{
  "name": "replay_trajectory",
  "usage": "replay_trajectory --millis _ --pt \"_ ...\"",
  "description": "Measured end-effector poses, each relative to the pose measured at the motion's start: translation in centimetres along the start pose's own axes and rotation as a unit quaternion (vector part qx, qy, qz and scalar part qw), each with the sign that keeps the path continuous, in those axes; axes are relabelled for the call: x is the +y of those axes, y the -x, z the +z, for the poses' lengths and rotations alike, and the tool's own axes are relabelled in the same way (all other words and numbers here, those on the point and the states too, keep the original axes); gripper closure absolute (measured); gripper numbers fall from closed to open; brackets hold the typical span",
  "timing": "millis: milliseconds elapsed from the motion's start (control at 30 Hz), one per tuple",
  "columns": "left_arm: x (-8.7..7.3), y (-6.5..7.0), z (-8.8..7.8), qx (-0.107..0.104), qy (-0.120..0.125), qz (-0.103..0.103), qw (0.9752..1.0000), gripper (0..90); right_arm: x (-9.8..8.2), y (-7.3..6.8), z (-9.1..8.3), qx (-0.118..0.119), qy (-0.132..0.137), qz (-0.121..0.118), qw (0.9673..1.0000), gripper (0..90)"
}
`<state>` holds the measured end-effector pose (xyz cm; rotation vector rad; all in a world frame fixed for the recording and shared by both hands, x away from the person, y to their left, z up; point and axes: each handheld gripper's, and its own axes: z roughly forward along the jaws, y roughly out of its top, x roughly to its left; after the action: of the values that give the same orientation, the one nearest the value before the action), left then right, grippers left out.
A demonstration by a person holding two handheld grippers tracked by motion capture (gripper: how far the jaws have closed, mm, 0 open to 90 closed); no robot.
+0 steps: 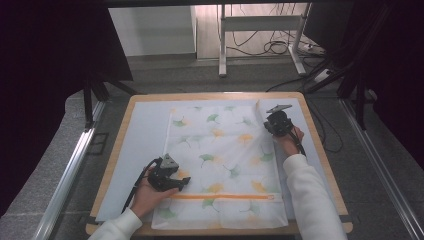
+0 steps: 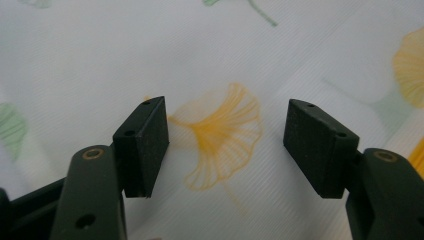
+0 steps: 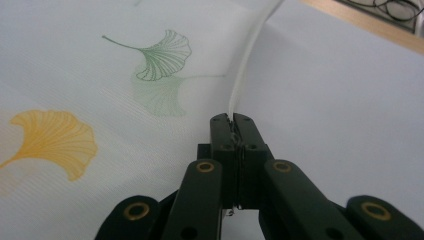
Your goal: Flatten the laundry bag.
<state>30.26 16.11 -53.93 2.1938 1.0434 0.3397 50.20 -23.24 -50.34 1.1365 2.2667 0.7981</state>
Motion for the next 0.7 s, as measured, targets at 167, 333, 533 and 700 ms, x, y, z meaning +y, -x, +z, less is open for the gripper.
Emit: replay_trajectory --millis 167,333,533,700 --pt "0.1 -0.5 0.1 0.002 0.003 -0.011 0.9999 35.0 0.1 0.4 1.5 0.001 -0.001 0.022 0.9998 87.4" --pt "0.2 -0.5 0.2 0.004 0.004 -0.010 0.9999 34.6 -0.2 0.8 1.8 -0.009 -0.009 0.046 0.9989 77.7" --pt "0.3 -0.5 0.3 0.006 0.003 -0.010 0.9999 33.9 -0.8 1.4 0.8 0.010 -0.008 0.062 0.9980 68.8" --pt "0.3 -0.5 0.3 0.007 0.004 -0.012 0.9999 32.8 -1.0 1.1 0.5 0.034 -0.001 0.073 0.9967 62.2"
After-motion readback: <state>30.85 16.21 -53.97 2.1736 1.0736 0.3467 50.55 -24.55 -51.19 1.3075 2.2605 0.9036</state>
